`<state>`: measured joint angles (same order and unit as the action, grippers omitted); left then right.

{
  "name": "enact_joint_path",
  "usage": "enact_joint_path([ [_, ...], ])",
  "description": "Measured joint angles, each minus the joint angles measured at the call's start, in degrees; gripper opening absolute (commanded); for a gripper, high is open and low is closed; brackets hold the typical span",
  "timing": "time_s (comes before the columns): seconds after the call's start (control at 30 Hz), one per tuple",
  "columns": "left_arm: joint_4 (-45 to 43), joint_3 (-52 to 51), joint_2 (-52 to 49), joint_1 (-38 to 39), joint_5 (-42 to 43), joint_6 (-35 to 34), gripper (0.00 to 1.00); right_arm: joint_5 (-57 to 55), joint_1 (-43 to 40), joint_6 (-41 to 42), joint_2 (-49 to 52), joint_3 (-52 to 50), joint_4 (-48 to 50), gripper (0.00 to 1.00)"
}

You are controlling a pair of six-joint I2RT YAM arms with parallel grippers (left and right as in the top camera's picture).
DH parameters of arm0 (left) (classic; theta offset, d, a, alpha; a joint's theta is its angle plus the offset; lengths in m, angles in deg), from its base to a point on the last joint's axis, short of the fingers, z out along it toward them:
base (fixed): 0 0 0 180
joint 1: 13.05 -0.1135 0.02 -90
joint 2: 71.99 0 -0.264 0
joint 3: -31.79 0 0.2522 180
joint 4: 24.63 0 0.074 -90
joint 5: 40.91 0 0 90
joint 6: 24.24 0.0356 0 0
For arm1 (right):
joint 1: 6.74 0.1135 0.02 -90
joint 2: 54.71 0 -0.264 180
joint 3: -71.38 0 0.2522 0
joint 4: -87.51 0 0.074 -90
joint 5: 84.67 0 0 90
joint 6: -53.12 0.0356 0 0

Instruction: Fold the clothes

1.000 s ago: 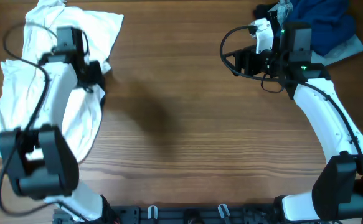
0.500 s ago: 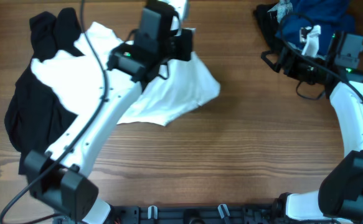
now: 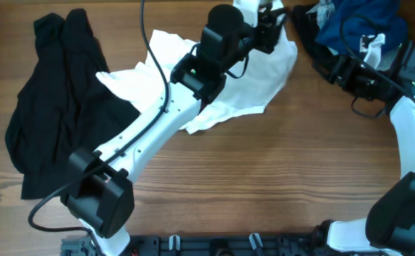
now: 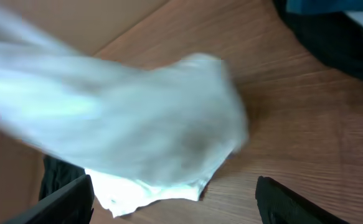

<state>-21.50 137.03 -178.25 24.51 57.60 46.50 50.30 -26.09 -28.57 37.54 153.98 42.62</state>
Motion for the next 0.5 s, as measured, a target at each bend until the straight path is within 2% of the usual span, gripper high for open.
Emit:
enact_joint_path([
  [0.1,2.3,0.0,0.0,0.0,0.0,-0.2,1.0,0.0,0.0,0.0,0.0,0.0,-0.2,0.83],
  [0.2,12.0,0.1,1.1,-2.2,-1.4,-0.4,1.0,0.0,0.0,-0.5,-0.8,0.0,-1.2,0.83],
  [0.3,24.4,0.0,4.5,-7.6,-3.5,-0.4,1.0,-0.2,1.6,-1.0,-2.7,0.0,-1.5,0.83],
  [0.4,36.9,0.1,9.7,-14.9,-5.4,-0.4,1.0,-2.4,7.5,-1.6,-3.7,0.1,-1.2,0.83],
  [0.5,48.4,0.3,13.7,-23.0,-7.1,-0.4,1.0,-7.1,17.8,-2.4,-3.7,0.1,-1.2,0.83],
])
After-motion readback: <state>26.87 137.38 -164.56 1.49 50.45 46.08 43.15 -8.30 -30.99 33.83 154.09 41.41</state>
